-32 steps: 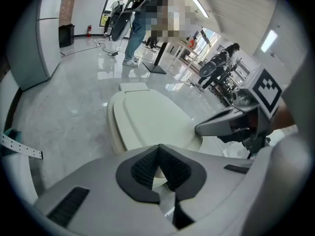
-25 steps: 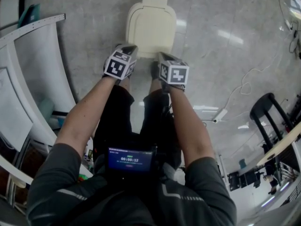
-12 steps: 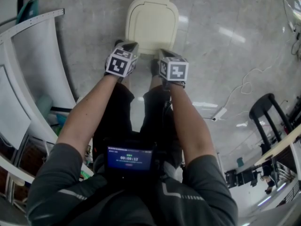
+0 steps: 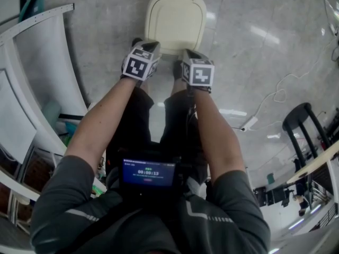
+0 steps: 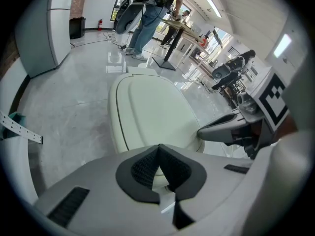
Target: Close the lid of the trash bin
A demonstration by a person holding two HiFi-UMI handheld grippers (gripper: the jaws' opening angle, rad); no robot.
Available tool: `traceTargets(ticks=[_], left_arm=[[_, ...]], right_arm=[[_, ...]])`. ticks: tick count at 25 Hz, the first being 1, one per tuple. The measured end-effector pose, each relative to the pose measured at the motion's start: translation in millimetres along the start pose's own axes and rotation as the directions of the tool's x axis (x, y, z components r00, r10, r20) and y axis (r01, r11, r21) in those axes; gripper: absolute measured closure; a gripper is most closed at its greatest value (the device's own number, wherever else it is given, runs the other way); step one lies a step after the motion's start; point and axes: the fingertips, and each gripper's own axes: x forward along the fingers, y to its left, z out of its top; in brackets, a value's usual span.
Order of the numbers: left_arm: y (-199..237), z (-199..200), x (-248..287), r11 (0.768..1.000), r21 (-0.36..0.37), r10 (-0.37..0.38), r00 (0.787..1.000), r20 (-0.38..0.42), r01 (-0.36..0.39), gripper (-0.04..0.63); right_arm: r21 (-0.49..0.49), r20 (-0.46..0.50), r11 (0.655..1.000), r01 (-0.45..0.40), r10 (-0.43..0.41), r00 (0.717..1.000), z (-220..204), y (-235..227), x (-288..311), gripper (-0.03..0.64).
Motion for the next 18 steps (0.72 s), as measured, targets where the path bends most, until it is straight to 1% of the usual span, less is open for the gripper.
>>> traceTargets(ticks=[2,4,7,10,13,15,17,18], left_arm=[[3.2,2.3,-6.4,1.000,-0.020,0.005,1.000,0.008,-0.004,0.603],[10.1,15.7,-19.3,0.999,-0.033,0.019,0.998,0.055,-0.017,0.603],[21.0,39.2,-41.9,0.999,-0.008,0.050,0.993,0.109,-0.050,0.603],[21.5,67.4,-64.2,0.998,0.007,0.055,0.986,0.160,-0.057,0.603],[15.7,94.9,-93.8,0.997,0.021,0.064,0.972,0.224,-0.070,0.603],[14.6,110.8,-115.5,0.994,0.023,0.098,0.961,0.259,-0.108,0.603],[14.4,127.9,-139.7,0.990,0.019,0.128,0.946,0.298,-0.140,0.603],[13.3,137.7,-153.7,0.989,0.020,0.133,0.937,0.324,-0.148,0.603]], right_arm=[[-0.015,0.038,0.999,0.033,-0.033,0.999,4.4,-6.3,-6.9,0.604],[0.008,0.072,1.000,0.023,-0.023,0.997,9.9,-8.7,-15.8,0.604],[0.013,0.120,1.000,-0.009,0.007,0.993,29.3,-5.7,-33.5,0.605],[-0.016,0.198,1.000,-0.026,0.029,0.980,66.0,-0.2,-58.4,0.606],[-0.037,0.226,0.998,-0.055,0.062,0.972,98.1,9.3,-89.0,0.606],[0.006,0.240,0.997,-0.082,0.078,0.968,115.8,11.0,-112.3,0.606],[0.036,0.292,0.994,-0.106,0.091,0.952,136.3,14.7,-137.3,0.606],[0.027,0.321,0.993,-0.112,0.097,0.942,146.5,19.1,-149.3,0.604]])
